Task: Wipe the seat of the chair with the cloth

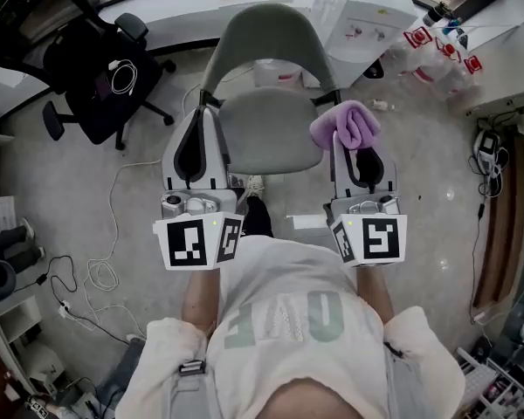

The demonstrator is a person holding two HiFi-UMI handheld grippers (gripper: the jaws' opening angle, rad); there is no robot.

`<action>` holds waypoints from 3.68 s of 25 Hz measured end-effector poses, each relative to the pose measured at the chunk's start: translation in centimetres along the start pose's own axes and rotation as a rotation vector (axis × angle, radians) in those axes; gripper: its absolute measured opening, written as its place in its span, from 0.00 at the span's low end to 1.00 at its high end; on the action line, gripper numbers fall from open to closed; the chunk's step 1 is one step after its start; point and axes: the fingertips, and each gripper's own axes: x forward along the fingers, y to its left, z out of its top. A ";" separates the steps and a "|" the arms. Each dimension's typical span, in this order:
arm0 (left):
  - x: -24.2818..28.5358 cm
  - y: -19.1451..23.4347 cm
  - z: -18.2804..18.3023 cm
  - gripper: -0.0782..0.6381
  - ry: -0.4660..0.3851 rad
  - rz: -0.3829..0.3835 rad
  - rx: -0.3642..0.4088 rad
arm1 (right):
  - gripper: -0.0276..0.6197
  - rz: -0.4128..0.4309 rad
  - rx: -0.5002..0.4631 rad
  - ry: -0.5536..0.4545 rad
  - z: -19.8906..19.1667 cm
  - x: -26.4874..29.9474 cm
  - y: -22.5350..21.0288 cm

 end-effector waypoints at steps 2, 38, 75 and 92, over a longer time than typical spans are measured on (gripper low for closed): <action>3.2 1.7 0.6 0.13 -0.002 -0.015 0.036 | 0.18 0.005 0.011 0.001 0.9 4.1 0.4; 17.7 14.6 -15.0 0.13 0.192 0.077 0.099 | 0.18 0.215 0.360 0.308 -15.1 29.7 1.3; 9.2 19.3 -38.2 0.13 0.388 0.219 0.036 | 0.18 0.533 0.653 1.299 -58.3 35.6 16.3; 10.1 17.0 -37.9 0.13 0.400 0.148 0.063 | 0.18 0.200 0.344 1.414 -60.0 29.7 -5.5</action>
